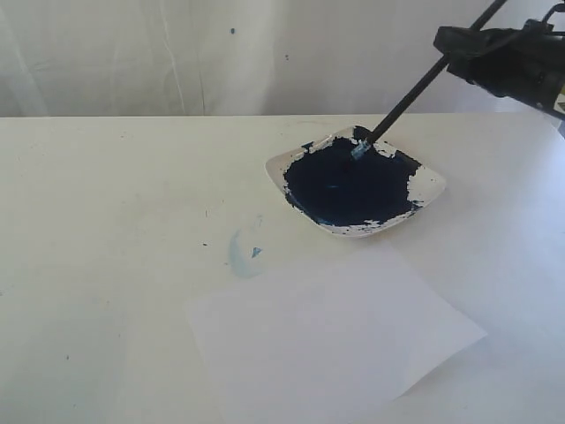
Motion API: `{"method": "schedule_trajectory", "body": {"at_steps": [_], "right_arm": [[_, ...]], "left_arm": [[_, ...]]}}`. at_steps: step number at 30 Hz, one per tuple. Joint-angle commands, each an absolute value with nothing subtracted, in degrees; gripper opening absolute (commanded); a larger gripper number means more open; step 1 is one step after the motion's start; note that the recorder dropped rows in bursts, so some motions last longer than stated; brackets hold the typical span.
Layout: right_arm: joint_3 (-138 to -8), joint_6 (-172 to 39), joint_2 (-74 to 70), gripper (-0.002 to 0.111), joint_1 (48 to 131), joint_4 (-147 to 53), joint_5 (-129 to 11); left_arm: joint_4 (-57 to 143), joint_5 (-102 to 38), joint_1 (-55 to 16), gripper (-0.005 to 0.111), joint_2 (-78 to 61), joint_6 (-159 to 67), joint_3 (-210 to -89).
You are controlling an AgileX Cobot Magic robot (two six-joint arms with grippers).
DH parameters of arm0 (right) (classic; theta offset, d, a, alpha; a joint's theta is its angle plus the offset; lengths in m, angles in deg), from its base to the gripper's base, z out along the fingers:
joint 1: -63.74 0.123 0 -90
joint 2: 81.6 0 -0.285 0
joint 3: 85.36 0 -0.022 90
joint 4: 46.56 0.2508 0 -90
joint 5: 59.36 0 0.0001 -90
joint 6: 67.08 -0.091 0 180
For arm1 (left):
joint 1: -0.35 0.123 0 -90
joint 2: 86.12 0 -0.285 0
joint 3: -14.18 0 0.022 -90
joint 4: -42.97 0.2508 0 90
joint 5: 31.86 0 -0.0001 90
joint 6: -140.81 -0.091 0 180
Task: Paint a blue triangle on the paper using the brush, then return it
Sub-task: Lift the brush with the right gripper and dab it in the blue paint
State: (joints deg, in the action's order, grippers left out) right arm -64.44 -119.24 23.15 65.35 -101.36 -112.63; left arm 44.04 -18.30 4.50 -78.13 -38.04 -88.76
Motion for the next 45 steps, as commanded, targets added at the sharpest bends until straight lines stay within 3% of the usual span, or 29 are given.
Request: {"method": "schedule_trajectory", "body": {"at_steps": [1, 12, 38, 45], "right_arm": [[-66.6, -114.8, 22.7, 0.0, 66.4, -103.8, -108.5], [-68.2, -114.9, 24.0, 0.0, 69.3, -106.4, -99.4], [-69.7, -116.6, 22.4, 0.0, 69.5, -106.9, -100.1], [-69.7, -127.1, 17.4, 0.0, 69.5, -118.2, -104.0]], "left_arm": [[44.1, -18.5, 4.3, 0.0, -78.3, -38.0, -88.6], [44.1, -18.5, 4.3, 0.0, -78.3, -38.0, -88.6], [44.1, -18.5, 4.3, 0.0, -78.3, -38.0, -88.6], [44.1, -18.5, 4.3, 0.0, -78.3, -38.0, -88.6]]}}
